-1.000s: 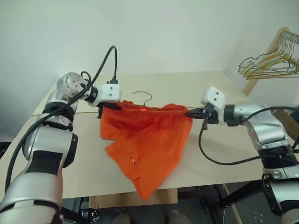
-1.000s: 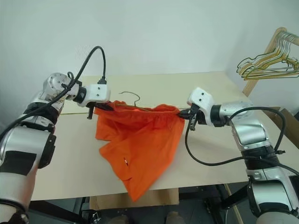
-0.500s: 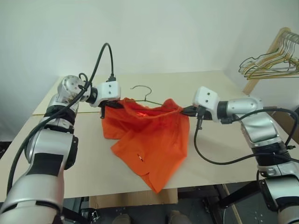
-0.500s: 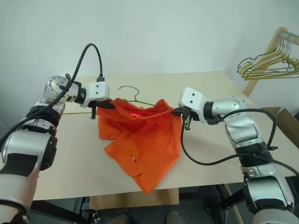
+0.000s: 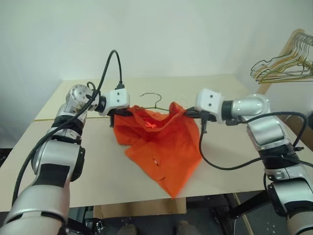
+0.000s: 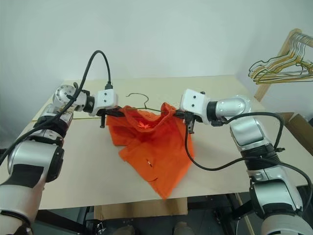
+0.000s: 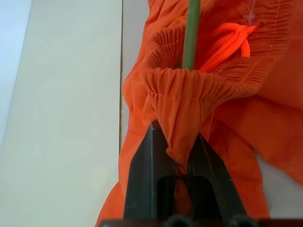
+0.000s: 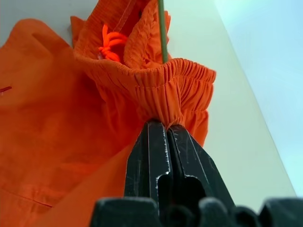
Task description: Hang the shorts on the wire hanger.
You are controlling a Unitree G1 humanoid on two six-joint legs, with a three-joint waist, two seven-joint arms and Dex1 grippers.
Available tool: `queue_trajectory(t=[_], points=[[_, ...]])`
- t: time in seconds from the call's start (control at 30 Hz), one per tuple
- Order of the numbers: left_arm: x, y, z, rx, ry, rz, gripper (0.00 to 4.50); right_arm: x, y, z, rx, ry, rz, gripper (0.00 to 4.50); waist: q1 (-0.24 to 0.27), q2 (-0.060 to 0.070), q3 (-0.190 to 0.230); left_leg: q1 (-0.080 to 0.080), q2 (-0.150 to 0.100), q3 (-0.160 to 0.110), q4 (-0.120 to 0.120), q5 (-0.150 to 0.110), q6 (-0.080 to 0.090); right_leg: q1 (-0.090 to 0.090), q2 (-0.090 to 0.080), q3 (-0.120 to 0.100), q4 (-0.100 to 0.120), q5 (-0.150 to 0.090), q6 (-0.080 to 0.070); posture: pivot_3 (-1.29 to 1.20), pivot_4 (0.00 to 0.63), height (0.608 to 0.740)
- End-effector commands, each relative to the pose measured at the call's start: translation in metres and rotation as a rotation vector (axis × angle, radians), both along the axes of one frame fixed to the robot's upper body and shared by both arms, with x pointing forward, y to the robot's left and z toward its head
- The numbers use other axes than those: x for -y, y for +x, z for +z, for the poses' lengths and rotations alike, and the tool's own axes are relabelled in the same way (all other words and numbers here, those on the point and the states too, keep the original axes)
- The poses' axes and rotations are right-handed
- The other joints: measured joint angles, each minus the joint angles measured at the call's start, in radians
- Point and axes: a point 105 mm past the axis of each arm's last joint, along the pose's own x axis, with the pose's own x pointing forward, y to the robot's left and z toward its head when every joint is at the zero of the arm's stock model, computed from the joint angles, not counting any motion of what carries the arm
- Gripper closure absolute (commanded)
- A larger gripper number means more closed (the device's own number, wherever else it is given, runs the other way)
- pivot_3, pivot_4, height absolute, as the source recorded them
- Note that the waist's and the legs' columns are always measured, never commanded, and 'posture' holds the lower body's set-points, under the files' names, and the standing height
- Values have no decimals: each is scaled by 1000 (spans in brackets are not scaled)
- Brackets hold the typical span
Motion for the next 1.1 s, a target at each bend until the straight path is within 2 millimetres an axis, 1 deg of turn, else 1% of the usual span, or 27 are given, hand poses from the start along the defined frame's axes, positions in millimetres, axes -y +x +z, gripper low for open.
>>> queue_trajectory(t=[0.03, 0.07, 0.3, 0.43, 0.5, 0.6, 0.83, 1.0, 1.1], points=[[4, -1, 19, 60, -57, -37, 4500, 0, 13, 18, 96, 31, -55, 3114, -2, 0, 0, 0, 0, 0, 0, 0, 0, 0, 0, 0, 0, 0, 0, -3, 0, 740], [4, -3, 17, 50, -46, -45, 4500, 0, 15, 20, 107, 36, -63, 2814, -3, 0, 0, 0, 0, 0, 0, 0, 0, 0, 0, 0, 0, 0, 0, -2, 0, 740], [1, -7, 8, 16, -14, -62, 4500, 3, 17, 20, 98, 42, -57, 2814, -2, 0, 0, 0, 0, 0, 0, 0, 0, 0, 0, 0, 0, 0, 0, -3, 0, 740], [7, -7, 11, 47, -55, -81, 4500, -1, 1, 19, 9, 37, 64, 2814, -1, 0, 0, 0, 0, 0, 0, 0, 0, 0, 0, 0, 0, 0, 0, -2, 0, 740], [11, -8, 14, 64, -76, -103, 4500, 0, -2, 18, -27, 33, 82, 2814, -1, 0, 0, 0, 0, 0, 0, 0, 0, 1, 0, 0, 0, 0, 0, -4, 0, 740], [15, -9, 17, 58, -99, -120, 4500, 3, 1, 13, -54, 18, 87, 2814, -2, 0, 0, 0, 0, 0, 0, 0, 0, 1, 0, 0, 0, 0, 0, -3, 0, 740], [14, -13, 14, 38, -97, -143, 4500, 3, 10, 7, -61, -4, 71, 2814, -3, 0, 0, 1, 0, 0, 0, 0, 0, 0, 0, 0, 0, 0, 0, 3, 0, 740], [16, -13, 14, 46, -116, -147, 4500, 0, 9, 4, -87, 5, 92, 2814, -2, 0, 0, 1, 0, 0, 0, 0, 0, 0, 0, 0, 0, 0, 0, 6, 0, 740], [17, -14, 13, 50, -120, -155, 4500, -3, 6, 4, -137, 29, 109, 2814, -2, 0, 0, 1, 0, 0, 0, 0, 0, 0, 0, 0, 1, 0, 0, 5, 0, 740]])
